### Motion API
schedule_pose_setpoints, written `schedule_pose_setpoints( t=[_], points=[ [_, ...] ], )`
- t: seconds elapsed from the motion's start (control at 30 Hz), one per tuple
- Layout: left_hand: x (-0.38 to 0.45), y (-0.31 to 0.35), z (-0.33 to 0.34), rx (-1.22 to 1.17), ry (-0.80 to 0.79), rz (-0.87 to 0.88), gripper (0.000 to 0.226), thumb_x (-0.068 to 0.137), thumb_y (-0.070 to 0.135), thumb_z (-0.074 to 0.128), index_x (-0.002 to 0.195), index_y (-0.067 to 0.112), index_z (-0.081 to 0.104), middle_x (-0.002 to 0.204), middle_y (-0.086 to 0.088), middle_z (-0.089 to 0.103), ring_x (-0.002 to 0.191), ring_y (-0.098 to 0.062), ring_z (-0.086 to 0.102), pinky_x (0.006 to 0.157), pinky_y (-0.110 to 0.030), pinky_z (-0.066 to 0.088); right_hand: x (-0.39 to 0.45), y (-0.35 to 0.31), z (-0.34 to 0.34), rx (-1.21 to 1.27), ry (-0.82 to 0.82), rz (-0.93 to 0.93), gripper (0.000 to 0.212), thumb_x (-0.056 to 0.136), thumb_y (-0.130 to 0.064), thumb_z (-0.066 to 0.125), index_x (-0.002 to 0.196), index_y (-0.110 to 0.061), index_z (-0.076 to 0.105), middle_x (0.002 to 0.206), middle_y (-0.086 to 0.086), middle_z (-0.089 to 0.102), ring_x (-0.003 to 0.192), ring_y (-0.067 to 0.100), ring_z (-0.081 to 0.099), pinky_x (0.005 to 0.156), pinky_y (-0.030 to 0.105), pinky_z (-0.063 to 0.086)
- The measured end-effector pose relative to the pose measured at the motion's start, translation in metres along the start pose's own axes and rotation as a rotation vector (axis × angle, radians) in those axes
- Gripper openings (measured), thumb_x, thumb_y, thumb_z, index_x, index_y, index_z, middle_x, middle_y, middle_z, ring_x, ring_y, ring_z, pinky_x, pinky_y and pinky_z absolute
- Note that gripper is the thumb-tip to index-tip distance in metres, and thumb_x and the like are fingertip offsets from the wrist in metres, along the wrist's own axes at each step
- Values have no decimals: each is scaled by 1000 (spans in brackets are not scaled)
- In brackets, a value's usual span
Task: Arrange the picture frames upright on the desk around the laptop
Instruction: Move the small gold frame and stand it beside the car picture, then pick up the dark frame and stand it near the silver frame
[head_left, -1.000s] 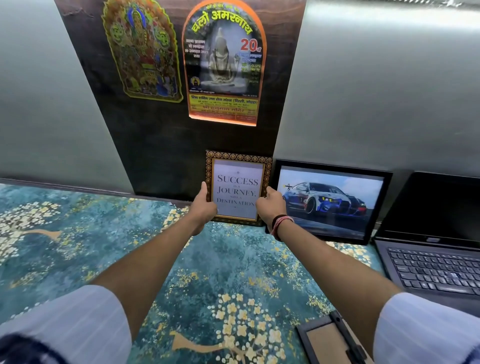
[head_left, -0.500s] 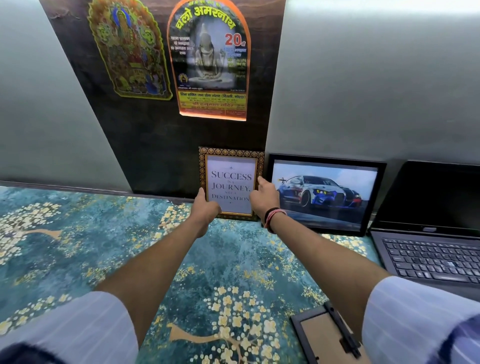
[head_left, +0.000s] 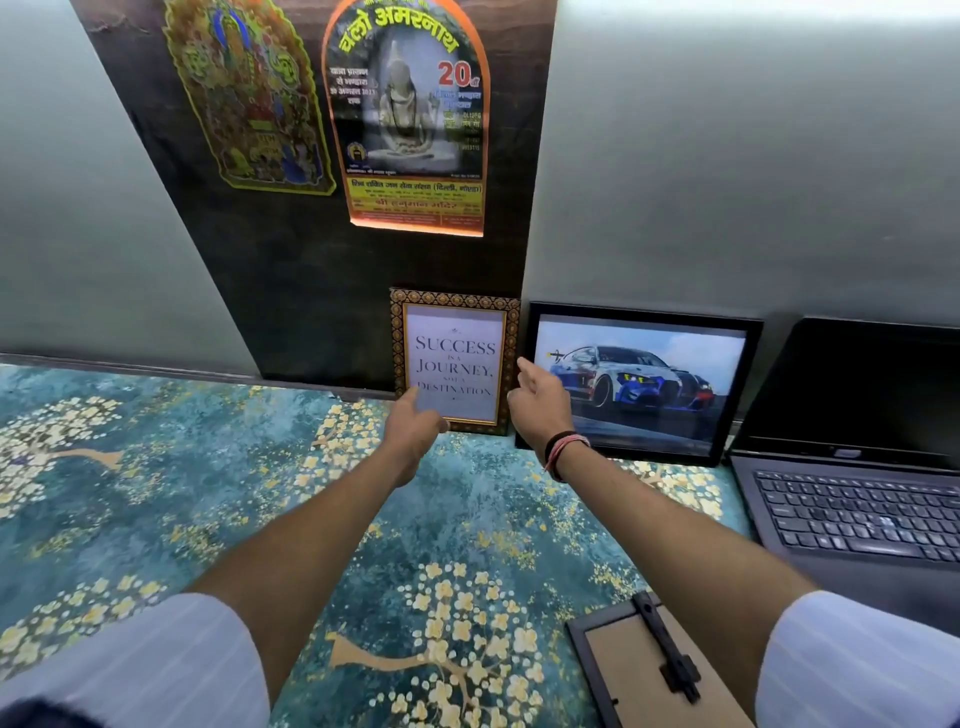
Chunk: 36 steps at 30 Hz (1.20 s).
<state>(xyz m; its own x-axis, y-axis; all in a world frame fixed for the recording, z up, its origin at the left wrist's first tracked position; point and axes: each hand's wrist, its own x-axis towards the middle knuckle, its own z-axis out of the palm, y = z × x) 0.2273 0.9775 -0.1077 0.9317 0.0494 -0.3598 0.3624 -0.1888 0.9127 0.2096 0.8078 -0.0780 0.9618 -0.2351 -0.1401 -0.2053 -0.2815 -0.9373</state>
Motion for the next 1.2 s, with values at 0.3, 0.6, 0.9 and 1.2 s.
schedule_pose_setpoints(
  t=[0.3,0.6,0.9,1.2],
  points=[
    [-87,-22,123,-137,-124,-70,49,94,-1,65,143,2,57,134,-12,67,119,-27,66,101,-37,54,-63,64,-104,201,44,82,28,94,-23,59,116,-12,72,102,-3,71,99,19,68,94,46,57],
    [-219,-42,296,-197,-143,-131,36,90,-8,65,125,1,65,109,-12,72,104,-24,66,93,-32,51,-153,172,-275,211,-87,158,27,87,-31,61,77,-10,72,78,0,66,77,13,61,84,46,59],
    [-343,-28,512,-176,-315,-198,26,88,-8,67,110,5,67,102,-14,72,97,-27,67,80,-28,55,-235,265,-519,104,75,232,33,81,-38,63,84,-7,72,83,14,73,81,20,67,87,57,57],
    [-424,-38,634,267,-536,-258,8,86,4,63,84,12,61,80,-10,56,78,-24,53,67,-31,41,-277,309,-657,-405,235,403,46,86,-21,66,128,-2,60,125,20,65,116,37,60,97,36,48]
  ],
)
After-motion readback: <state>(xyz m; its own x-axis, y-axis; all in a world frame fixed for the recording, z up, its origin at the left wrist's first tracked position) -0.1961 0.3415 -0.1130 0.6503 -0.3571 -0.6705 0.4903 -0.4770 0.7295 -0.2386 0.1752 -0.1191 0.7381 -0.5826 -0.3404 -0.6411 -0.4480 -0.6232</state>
